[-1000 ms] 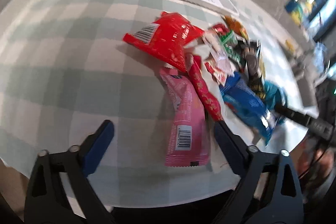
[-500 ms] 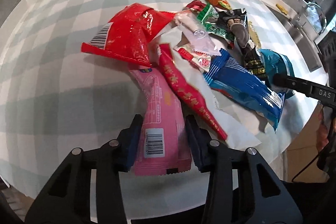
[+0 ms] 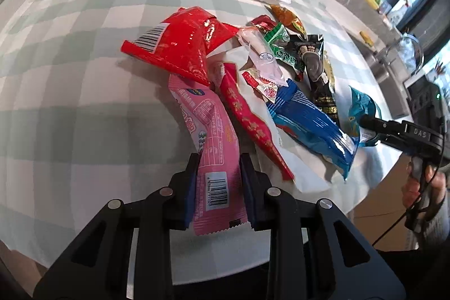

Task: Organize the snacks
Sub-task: 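Grasp the pink bar with the left tool while the right tool grasps the blue packet, then carry both packets to the white tray and open both tools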

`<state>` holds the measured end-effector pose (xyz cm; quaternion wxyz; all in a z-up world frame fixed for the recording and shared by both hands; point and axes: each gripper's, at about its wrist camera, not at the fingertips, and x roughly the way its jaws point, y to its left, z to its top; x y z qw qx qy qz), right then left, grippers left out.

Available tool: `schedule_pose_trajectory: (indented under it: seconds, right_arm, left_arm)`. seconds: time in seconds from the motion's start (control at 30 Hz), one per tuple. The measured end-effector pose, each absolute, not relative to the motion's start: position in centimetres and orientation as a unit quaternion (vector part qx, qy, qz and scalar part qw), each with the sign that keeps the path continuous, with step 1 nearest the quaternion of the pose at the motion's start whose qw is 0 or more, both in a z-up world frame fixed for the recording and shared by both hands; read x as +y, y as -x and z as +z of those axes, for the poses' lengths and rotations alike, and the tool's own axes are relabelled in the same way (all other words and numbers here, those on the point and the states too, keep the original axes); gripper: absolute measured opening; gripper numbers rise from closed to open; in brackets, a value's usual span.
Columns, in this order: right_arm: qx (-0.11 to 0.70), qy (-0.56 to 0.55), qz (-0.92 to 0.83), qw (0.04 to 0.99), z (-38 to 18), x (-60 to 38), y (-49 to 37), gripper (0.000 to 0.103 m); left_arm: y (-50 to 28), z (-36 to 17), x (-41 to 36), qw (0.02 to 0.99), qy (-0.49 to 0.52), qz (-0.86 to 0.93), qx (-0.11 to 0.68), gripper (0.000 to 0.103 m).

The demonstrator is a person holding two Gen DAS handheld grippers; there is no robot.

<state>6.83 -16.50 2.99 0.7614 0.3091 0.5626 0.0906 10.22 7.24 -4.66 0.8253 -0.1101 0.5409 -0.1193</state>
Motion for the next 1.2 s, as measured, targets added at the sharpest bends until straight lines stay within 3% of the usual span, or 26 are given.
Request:
schedule_pose_trajectory:
  seconds: [0.33, 0.63, 1.2]
  right_arm:
    - [0.541, -0.374, 0.109, 0.745, 4.2, -19.0, -6.3, 0.035]
    - [0.521, -0.382, 0.140, 0.750, 6.7, -20.1, -10.0, 0.035]
    - [0.532, -0.329, 0.161, 0.763, 7.6, -17.3, -28.5, 0.035]
  left_arm:
    - [-8.5, -1.0, 8.4, 0.832, 0.141, -0.130, 0.520, 0.026]
    - [-11.6, 4.3, 9.3, 0.843, 0.170, -0.163, 0.483, 0.026]
    - [-32.5, 6.7, 11.8, 0.838, 0.121, -0.209, 0.490, 0.026]
